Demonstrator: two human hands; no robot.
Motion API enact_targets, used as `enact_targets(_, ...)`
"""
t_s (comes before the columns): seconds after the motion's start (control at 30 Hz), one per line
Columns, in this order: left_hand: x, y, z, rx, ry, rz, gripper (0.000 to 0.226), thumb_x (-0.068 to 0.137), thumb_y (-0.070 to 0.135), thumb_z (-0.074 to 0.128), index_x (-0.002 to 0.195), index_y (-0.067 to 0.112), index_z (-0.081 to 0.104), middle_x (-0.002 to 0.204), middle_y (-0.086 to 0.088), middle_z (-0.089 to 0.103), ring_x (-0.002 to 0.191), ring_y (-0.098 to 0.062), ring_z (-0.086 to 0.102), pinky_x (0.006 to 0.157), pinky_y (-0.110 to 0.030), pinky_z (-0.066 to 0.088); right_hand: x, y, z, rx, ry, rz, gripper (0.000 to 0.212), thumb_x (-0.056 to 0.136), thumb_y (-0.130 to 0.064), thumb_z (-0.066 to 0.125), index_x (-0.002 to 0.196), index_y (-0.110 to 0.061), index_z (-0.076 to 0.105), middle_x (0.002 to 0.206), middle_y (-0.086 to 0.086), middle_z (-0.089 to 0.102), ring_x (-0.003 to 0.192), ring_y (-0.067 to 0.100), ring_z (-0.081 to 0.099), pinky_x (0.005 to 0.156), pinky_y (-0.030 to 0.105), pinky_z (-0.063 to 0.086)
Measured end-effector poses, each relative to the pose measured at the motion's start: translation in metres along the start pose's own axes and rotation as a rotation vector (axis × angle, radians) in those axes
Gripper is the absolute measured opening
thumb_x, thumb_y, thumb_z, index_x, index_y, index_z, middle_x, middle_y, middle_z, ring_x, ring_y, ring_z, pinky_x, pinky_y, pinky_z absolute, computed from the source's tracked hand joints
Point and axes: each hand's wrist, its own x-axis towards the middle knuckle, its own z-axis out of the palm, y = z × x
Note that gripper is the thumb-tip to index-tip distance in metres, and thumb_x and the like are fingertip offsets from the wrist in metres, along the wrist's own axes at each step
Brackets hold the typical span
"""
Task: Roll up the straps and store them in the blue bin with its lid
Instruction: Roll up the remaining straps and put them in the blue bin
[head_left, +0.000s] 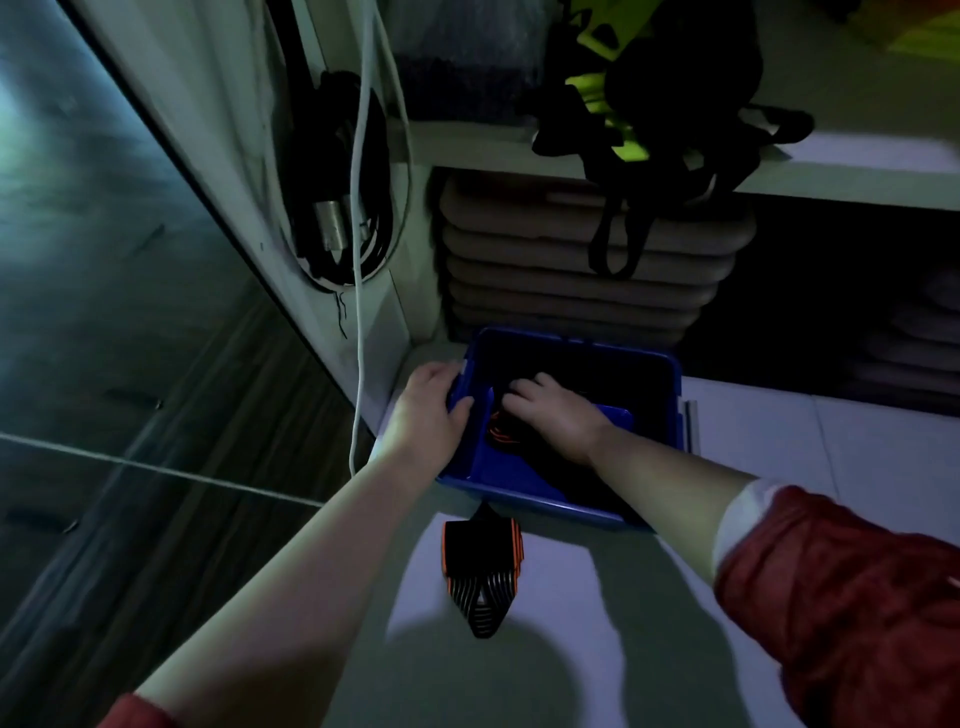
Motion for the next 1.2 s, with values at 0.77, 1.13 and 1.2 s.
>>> enact_targets(0.77, -0.006, -0.004, 0.007, -0.092, 0.045, -0.068, 0.047, 0.093, 0.026, 0.055, 0.139, 0.017, 0.048, 0.135, -0.007, 0.052, 0.124, -0.022, 0.049, 0.106, -0.03, 0.038, 0.009, -0.004, -0.018, 0.437, -0.186, 0.18, 0.076, 0.074, -0.023, 0.082, 0.138, -0.017, 0.043, 0.159, 0.013, 0.015, 0.142, 0.028, 0.026, 0.111, 0.024, 0.023)
enact_targets(1.13, -0.016, 0.002, 0.002, -0.118, 0.05, -0.084, 0.041, 0.091, 0.022, 0.058, 0.129, 0.011, 0.056, 0.126, -0.012, 0.058, 0.112, -0.028, 0.058, 0.098, -0.035, 0.045, -0.104, -0.092, -0.046, 0.684, 0.142, 0.194, 0.022, 0.081, -0.029, 0.073, 0.1, -0.021, 0.067, 0.095, -0.007, 0.057, 0.084, 0.004, 0.057, 0.074, 0.02, 0.048)
enact_targets(1.2, -0.017, 0.003, 0.001, -0.107, 0.044, -0.07, 0.04, 0.091, 0.022, 0.057, 0.129, 0.011, 0.057, 0.126, -0.012, 0.059, 0.112, -0.028, 0.058, 0.098, -0.034, 0.045, -0.11, -0.114, -0.027, 0.585, -0.035, 0.119, 0.026, 0.083, -0.031, 0.068, 0.107, -0.021, 0.066, 0.106, -0.005, 0.057, 0.096, 0.008, 0.055, 0.086, 0.028, 0.048)
